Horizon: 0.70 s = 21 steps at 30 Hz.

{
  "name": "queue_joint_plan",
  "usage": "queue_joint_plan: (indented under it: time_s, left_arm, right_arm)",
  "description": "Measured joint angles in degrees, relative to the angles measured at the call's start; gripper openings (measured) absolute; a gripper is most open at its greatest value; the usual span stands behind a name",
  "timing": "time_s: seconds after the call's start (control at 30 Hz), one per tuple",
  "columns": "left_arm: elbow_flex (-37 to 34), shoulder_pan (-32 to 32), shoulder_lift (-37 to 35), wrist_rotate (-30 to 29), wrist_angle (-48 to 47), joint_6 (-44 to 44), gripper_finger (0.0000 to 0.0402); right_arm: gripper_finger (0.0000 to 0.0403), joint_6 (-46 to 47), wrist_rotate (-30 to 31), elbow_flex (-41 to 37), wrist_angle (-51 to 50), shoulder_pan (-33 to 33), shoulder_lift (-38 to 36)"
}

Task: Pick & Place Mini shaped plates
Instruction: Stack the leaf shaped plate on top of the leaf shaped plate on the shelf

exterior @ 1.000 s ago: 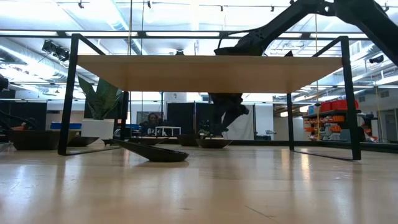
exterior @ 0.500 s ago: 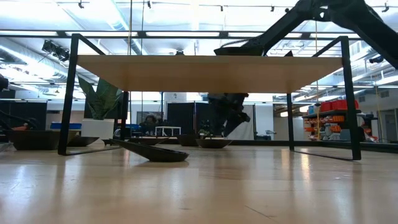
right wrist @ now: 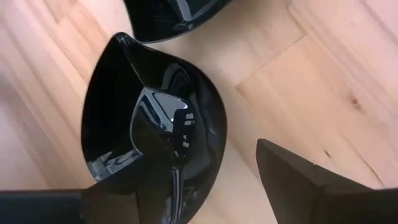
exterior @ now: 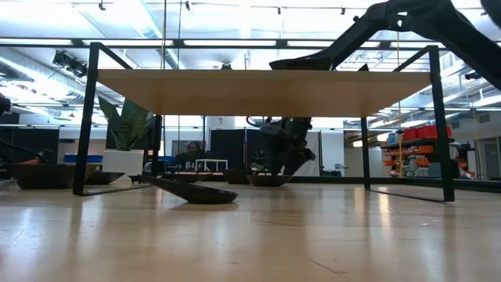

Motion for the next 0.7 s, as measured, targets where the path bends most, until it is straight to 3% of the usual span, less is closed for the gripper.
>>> queue_joint_plan:
  time_s: [0.7]
  left_arm:
    - [0.0, -0.02, 0.0, 0.0, -0.01, 0.0, 0.0018]
  right_arm:
    - [0.0081, 1.78, -0.3, 0.0, -0.21, 0.04, 0.11]
